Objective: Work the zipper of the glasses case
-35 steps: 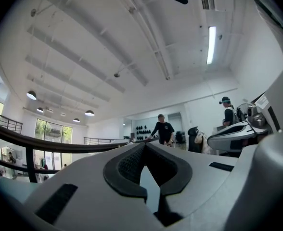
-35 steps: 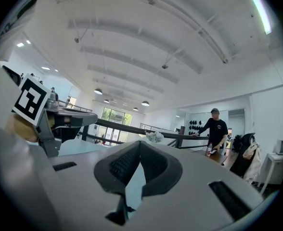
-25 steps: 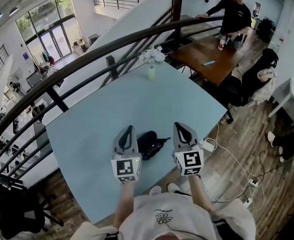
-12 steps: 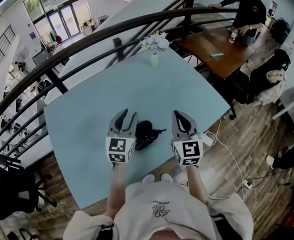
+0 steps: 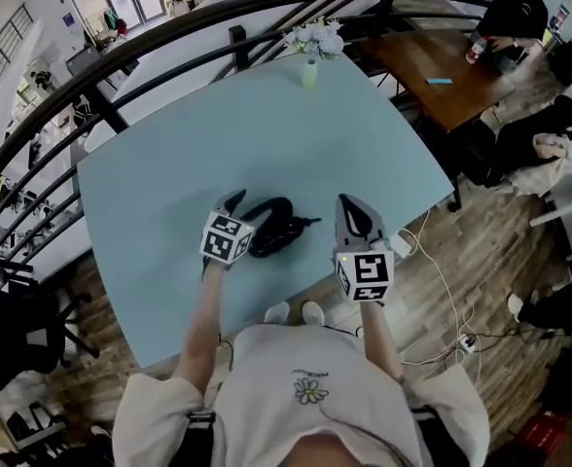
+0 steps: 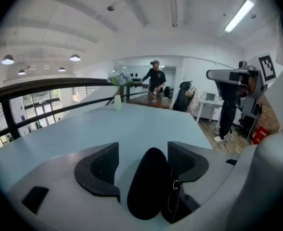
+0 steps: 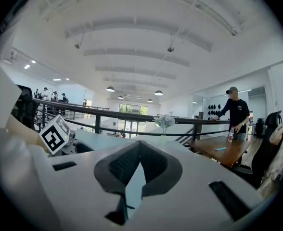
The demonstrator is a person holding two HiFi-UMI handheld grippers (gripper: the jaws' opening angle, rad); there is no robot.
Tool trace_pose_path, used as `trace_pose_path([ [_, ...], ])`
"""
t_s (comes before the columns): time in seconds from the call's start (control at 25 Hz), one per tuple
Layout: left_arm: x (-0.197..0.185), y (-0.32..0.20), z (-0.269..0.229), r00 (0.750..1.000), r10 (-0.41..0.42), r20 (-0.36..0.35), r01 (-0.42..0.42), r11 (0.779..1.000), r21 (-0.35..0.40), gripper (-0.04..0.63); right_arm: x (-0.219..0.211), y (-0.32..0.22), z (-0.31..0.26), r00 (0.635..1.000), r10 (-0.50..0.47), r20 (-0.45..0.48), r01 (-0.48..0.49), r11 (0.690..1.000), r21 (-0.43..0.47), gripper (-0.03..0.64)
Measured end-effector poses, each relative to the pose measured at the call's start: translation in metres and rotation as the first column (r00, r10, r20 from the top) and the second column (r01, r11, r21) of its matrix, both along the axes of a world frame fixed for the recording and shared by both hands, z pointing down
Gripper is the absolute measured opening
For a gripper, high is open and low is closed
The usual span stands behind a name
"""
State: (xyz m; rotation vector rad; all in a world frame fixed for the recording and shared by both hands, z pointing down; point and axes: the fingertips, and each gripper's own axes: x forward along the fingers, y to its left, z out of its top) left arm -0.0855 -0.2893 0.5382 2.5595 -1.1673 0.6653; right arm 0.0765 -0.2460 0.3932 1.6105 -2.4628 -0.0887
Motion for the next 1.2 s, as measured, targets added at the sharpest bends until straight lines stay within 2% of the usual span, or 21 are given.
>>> trace_pose_path([
  [0.12,-0.001,0.006,0.028,0.999,0.027,0.029,-0.025,0.997,-0.068,0.322,0.002,0.004,0.017,1.0,-0.003,-0.019,0.002,0.999,-0.035,0.008],
  [0.24,-0.003,0.009,0.043,0.999,0.037,0.026,-0.033,0.991,-0.127,0.324,0.002,0.008,0.027,1.0,-0.004,-0.017,0.003,0.998,-0.061,0.008],
  [0.44,-0.008,0.017,0.071,0.999,0.052,0.017,-0.046,0.966,-0.255,0.321,0.0,0.013,0.038,1.0,-0.009,-0.024,0.007,0.996,-0.088,0.008],
  [0.6,-0.015,0.015,0.082,0.998,0.034,0.056,-0.016,0.957,-0.289,0.243,0.002,0.013,0.057,0.999,0.002,-0.042,-0.007,0.991,-0.132,0.008],
  [0.64,-0.019,0.014,0.084,0.997,0.016,0.075,0.006,0.959,-0.284,0.202,0.001,0.015,0.062,0.999,-0.001,-0.046,-0.006,0.99,-0.143,0.008],
  [0.72,-0.028,0.011,0.083,0.992,-0.012,0.124,0.043,0.966,-0.254,0.078,-0.002,0.017,0.065,0.999,-0.012,-0.053,0.003,0.988,-0.153,0.008],
  [1.0,-0.019,0.014,0.057,0.972,0.009,0.235,0.012,0.996,-0.09,0.074,-0.008,0.021,0.067,0.998,-0.036,-0.06,0.026,0.986,-0.162,0.008],
  [1.12,-0.012,0.024,0.045,0.956,0.013,0.294,-0.017,1.0,0.011,0.075,-0.01,0.023,0.071,0.998,-0.04,-0.058,0.03,0.985,-0.172,0.008],
  [1.2,-0.008,0.032,0.038,0.952,0.018,0.306,-0.041,0.997,0.067,0.077,-0.012,0.025,0.073,0.998,-0.041,-0.055,0.031,0.984,-0.175,0.008],
])
